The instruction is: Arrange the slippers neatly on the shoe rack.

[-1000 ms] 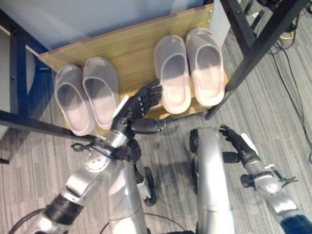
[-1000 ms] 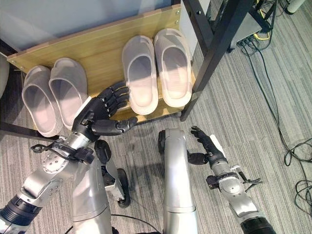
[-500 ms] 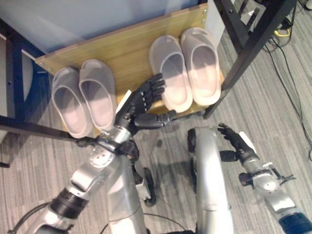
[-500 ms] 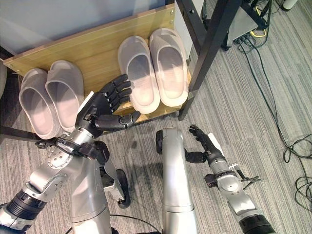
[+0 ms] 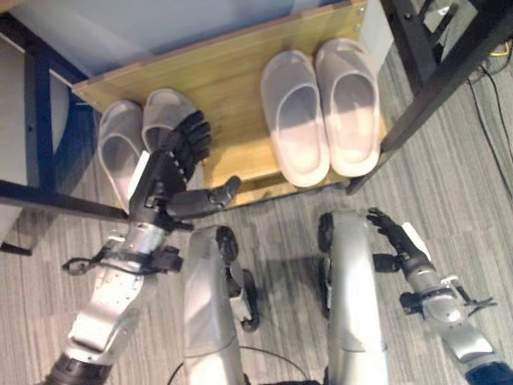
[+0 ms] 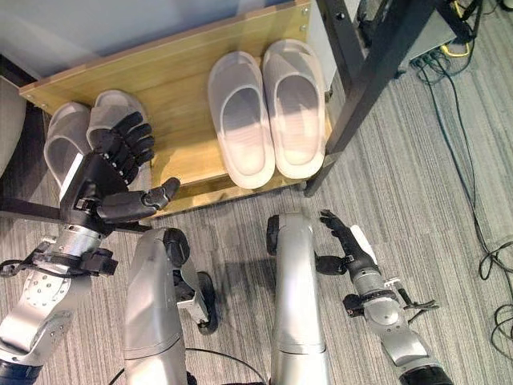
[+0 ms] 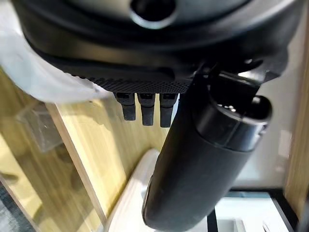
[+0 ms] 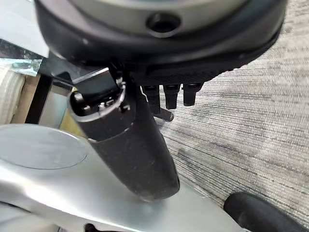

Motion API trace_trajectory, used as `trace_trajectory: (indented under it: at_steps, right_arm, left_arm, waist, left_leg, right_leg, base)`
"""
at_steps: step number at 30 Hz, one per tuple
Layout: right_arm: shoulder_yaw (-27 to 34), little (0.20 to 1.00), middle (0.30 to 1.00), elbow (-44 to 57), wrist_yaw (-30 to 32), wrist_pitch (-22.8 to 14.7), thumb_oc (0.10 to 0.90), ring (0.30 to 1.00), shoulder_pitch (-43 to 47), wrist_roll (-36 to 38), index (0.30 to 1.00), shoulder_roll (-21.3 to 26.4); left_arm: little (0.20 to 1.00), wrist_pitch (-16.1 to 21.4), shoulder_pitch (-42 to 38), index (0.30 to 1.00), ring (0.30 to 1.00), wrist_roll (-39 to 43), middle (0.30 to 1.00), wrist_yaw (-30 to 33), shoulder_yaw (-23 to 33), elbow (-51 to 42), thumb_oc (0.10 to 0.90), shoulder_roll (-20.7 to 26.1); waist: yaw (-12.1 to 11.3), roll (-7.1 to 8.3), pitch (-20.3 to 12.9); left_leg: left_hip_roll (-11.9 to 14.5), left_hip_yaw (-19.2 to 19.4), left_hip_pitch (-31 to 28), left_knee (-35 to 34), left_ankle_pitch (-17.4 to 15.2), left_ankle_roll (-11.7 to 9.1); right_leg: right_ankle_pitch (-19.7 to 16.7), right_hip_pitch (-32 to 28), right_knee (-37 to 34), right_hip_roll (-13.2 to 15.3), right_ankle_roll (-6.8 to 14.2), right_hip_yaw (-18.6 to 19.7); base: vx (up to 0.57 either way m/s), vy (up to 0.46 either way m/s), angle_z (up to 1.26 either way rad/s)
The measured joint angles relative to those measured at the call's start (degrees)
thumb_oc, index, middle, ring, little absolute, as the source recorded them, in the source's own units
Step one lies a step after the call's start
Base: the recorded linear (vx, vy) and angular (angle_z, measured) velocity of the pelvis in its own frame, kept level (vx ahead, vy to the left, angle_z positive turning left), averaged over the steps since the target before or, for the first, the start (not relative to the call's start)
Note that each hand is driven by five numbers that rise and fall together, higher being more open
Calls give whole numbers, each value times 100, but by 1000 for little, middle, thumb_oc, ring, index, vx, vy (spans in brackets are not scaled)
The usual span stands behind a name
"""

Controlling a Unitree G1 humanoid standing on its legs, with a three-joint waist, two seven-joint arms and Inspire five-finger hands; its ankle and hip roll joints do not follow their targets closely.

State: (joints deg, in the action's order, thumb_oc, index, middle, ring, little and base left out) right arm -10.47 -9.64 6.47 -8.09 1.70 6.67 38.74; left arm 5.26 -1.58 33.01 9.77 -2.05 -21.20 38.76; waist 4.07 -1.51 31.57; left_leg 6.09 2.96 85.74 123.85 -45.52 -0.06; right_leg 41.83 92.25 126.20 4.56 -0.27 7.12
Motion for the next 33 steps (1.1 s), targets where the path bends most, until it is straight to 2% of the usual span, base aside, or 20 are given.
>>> trace_trajectory:
  at_steps: [1, 2, 3, 4, 5, 7, 8, 11, 12, 14, 15, 18, 19, 21, 23, 25, 27, 28, 30, 33]
  right_arm:
    - [-55, 900, 900, -155, 10, 2, 800, 900, 220, -35, 900, -25]
    - [57, 900, 900, -177, 79, 39, 800, 900, 469, -164, 900, 2]
    - [109, 900, 900, -182, 112, 39, 800, 900, 606, -225, 900, 32]
    - [130, 900, 900, -178, 138, 27, 800, 900, 721, -238, 900, 53]
    - [166, 900, 900, -207, 149, 18, 800, 900, 885, -396, 900, 75]
    - [193, 900, 900, -255, 167, 12, 800, 900, 1024, -587, 900, 87]
    - [182, 900, 900, -292, 180, 12, 800, 900, 1101, -665, 900, 80]
    - [228, 900, 900, -489, 239, -35, 800, 900, 1348, -654, 900, 101]
    - [129, 900, 900, -616, 290, -69, 800, 900, 1403, -650, 900, 71]
    - [38, 900, 900, -647, 297, -209, 800, 900, 1397, -649, 900, 65]
    - [-51, 900, 900, -673, 272, -255, 800, 900, 1417, -649, 900, 72]
    - [-173, 900, 900, -922, 257, -259, 800, 900, 1481, -651, 900, -123]
    - [-333, 900, 900, -1026, 221, -297, 800, 900, 1462, -644, 900, -353]
    - [-519, 900, 900, -1094, 178, -339, 800, 900, 1413, -645, 900, -462]
    - [-579, 900, 900, -1338, 73, -365, 800, 900, 1215, -643, 900, -742]
    - [-724, 900, 900, -1430, 29, -426, 800, 900, 891, -644, 900, -850]
    - [-738, 900, 900, -1522, -15, -464, 800, 900, 684, -644, 900, -926]
    - [-747, 900, 900, -1655, -47, -462, 800, 900, 532, -645, 900, -970]
    - [-738, 900, 900, -1749, -72, -481, 800, 900, 444, -646, 900, -961]
    - [-738, 900, 900, -1945, -101, -421, 800, 900, 555, -649, 900, -985]
  left_arm:
    - [900, 1, -7, 900, 900, -21, 900, -13, 58, 51, 800, -142]
    - [900, 7, -261, 900, 900, -19, 900, -13, 20, 146, 800, -453]
    - [900, 5, -437, 900, 900, -23, 900, -31, -10, 223, 800, -559]
    - [900, 5, -584, 900, 900, -23, 900, -61, -18, 269, 800, -590]
    - [900, 1, -827, 900, 900, -81, 900, -107, -51, 315, 800, -605]
    - [900, 48, -1113, 900, 900, -241, 900, -174, -53, 310, 800, -620]
    - [900, 101, -1161, 900, 900, -242, 900, -174, -52, 297, 800, -604]
    - [900, 182, -1247, 900, 900, -324, 900, -189, -134, 336, 800, -607]
    - [900, 225, -1200, 900, 900, -475, 900, -272, -382, 707, 800, -587]
    - [900, 309, -1050, 900, 900, -531, 900, -299, -568, 945, 800, -609]
    - [900, 351, -867, 900, 900, -686, 900, -313, -716, 1077, 800, -608]
    - [900, 396, -944, 900, 900, -921, 900, -397, -1021, 1730, 800, -781]
    - [900, 384, -934, 900, 900, -1157, 900, -440, -1255, 2307, 800, -929]
    - [900, 339, -805, 900, 900, -1262, 900, -472, -1407, 2604, 800, -1008]
    - [900, 334, -626, 900, 900, -1646, 900, -631, -1568, 3203, 800, -1160]
    - [900, 346, -217, 900, 900, -1810, 900, -668, -1672, 3376, 800, -1170]
    - [900, 368, 90, 900, 900, -1940, 900, -680, -1668, 3524, 800, -1220]
    - [900, 377, 186, 900, 900, -2044, 900, -686, -1695, 3863, 800, -1322]
    - [900, 346, 358, 900, 900, -2049, 900, -679, -1694, 3968, 800, -1314]
    - [900, 337, 317, 900, 900, -2271, 900, -676, -1632, 4111, 800, -1321]
  waist:
    - [-12, -6, 0]
    - [-137, 9, -10]
    - [-183, 28, -12]
    - [-194, 47, -20]
    - [-232, 33, -12]
    - [-296, -8, -7]
    - [-306, -32, -14]
    - [-405, -117, -14]
    - [-442, -95, -91]
    - [-459, -81, -330]
    - [-475, -78, -500]
    - [-523, -113, -505]
    - [-500, -103, -517]
    - [-438, -97, -543]
    - [-425, -38, -528]
    - [-424, 78, -1026]
    - [-436, 147, -1167]
    - [-439, 196, -1365]
    - [-433, 242, -1570]
    - [-500, 241, -1582]
  left_leg:
    - [48, 2, 21, -189, 37, -53]
    - [102, 77, 52, -977, 384, -30]
    - [103, 134, 56, -1518, 616, 16]
    - [66, 162, 30, -1967, 866, -58]
    - [22, 128, -62, -2651, 1165, -83]
    - [-110, -124, -266, -3287, 1389, -141]
    - [-128, -235, -311, -3444, 1471, -255]
    - [-180, -472, -755, -4427, 1888, -268]
    - [-228, -540, -1291, -5091, 2209, -405]
    - [-280, -535, -1630, -5739, 2322, -434]
    - [-330, -525, -1812, -6143, 2535, -380]
    - [-333, -511, -2215, -6870, 2868, -366]
    - [-337, -484, -2722, -7685, 3238, -373]
    - [-340, -487, -3128, -8257, 3476, -364]
    - [-357, -527, -4201, -9457, 3978, -392]
    - [-349, -548, -4663, -10070, 4173, -397]
    - [-323, -614, -5221, -10601, 4323, -415]
    - [-303, -646, -5604, -11036, 4494, -419]
    - [-278, -681, -5794, -11277, 4559, -413]
    - [-273, -700, -5956, -11363, 4589, -388]
  right_leg:
    - [-59, 22, -226, -7, -36, -43]
    - [-467, 107, -1030, -65, -98, -106]
    - [-700, 109, -1567, -60, -45, -144]
    - [-924, 71, -1998, -58, 73, -157]
    - [-1179, -89, -2668, 29, -94, -308]
    - [-1331, -444, -3321, 87, -137, -562]
    - [-1372, -557, -3505, 112, -160, -680]
    - [-1650, -1214, -4557, 230, -396, -1137]
    - [-1875, -1799, -5178, 258, -370, -1240]
    - [-1973, -2103, -5721, 255, -290, -1249]
    - [-2124, -2286, -6073, 257, -284, -1262]
    - [-2439, -2692, -6771, 227, -252, -1310]
    - [-2746, -3192, -7559, 210, -201, -1370]
    - [-2948, -3607, -8098, 194, -179, -1446]
    - [-3310, -4648, -9139, 150, -103, -1589]
    - [-3431, -5058, -9642, 108, -75, -1645]
    - [-3486, -5624, -10110, 49, -17, -1742]
    - [-3591, -6003, -10491, 12, -17, -1836]
    - [-3711, -6249, -10762, -39, -50, -1892]
    - [-3828, -6503, -11012, -64, -79, -1926]
  base:
    - [-215, 13, -41]
    - [-195, 20, -47]
    - [-181, 36, -44]
    - [-171, 48, -16]
    - [-135, 34, -5]
    - [-163, 2, 8]
    - [-223, -64, 12]
    - [-138, -61, 13]
    - [-119, -79, 29]
    - [-88, -60, 29]
    - [-154, -53, 17]
    - [-66, -74, 4]
    - [-82, -76, 4]
    - [86, -95, 9]
    - [152, -81, 16]
    - [188, -69, 9]
    - [146, -54, 14]
    - [104, -50, 19]
    - [86, -50, 12]
    - [81, -41, 1]
